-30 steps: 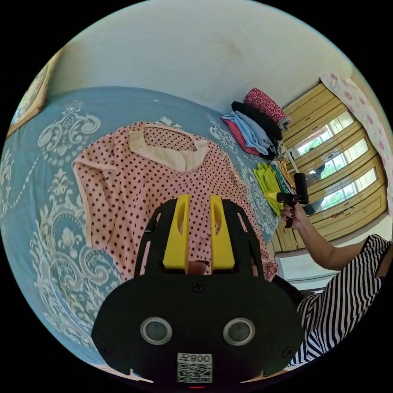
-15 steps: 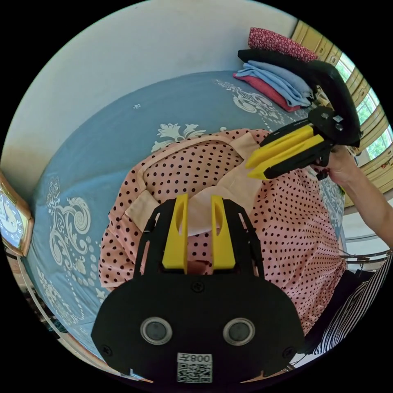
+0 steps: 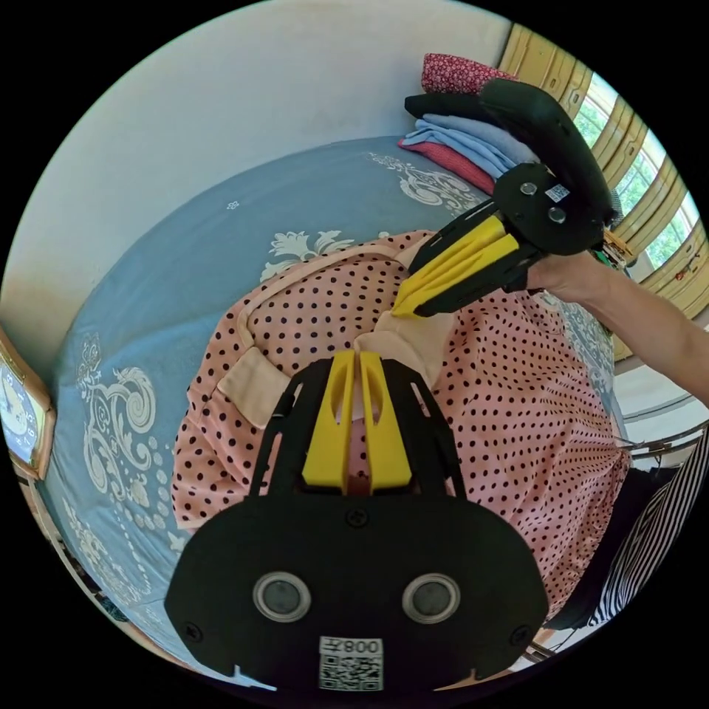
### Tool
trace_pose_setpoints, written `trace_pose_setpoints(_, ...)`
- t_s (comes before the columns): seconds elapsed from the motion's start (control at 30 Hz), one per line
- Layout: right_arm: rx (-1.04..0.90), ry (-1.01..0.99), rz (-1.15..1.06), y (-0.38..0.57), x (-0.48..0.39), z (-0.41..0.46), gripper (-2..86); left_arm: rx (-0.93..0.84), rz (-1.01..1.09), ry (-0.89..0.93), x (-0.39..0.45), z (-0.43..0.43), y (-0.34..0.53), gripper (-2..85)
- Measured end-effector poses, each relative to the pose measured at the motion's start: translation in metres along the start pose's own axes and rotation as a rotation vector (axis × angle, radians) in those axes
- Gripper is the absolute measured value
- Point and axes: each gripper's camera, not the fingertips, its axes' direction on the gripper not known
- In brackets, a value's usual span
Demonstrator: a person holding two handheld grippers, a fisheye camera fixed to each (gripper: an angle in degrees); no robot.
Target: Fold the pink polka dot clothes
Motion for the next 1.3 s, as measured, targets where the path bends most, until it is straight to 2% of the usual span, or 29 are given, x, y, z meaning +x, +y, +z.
trace_pose_setpoints(0.17,0.232,-0.14,0.036,0.039,0.002,-0.045,0.5,0.15,-0.006,0.002,0.01,-0.047,0.017,1.3)
trace_pose_setpoints(0.27,0.299,-0.201,0.051,0.063,0.001,-0.056,0.4,0.207,-0.036,0.001,0.014,-0.063,0.035,1.3)
trace_pose_setpoints(0.43,0.315,-0.291,0.068,0.092,-0.003,-0.055,0.3,0.232,-0.093,0.023,0.016,-0.073,0.057,1.6)
trace_pose_setpoints(0.63,0.184,-0.348,0.115,0.107,-0.005,-0.033,0.4,0.13,-0.169,0.072,0.012,-0.059,0.075,2.7)
trace_pose_setpoints(0.73,0.2,-0.308,0.132,0.104,-0.005,-0.045,0.8,0.176,-0.192,0.097,0.005,-0.069,0.069,3.6)
trace_pose_setpoints(0.9,0.295,-0.221,0.208,0.075,0.013,-0.074,3.4,0.218,-0.164,0.03,-0.011,-0.081,0.03,6.3)
trace_pose_setpoints(0.97,0.288,-0.122,0.239,0.048,0.026,-0.081,5.6,0.202,-0.192,-0.022,-0.03,-0.079,0.004,7.0)
trace_pose_setpoints(1.17,0.104,0.04,0.258,-0.015,0.047,-0.06,6.5,0.109,-0.303,-0.056,-0.078,-0.052,-0.039,4.9)
trace_pose_setpoints(1.3,-0.005,0.103,0.232,-0.032,0.041,-0.04,3.7,0.038,-0.325,-0.092,-0.083,-0.035,-0.053,1.9)
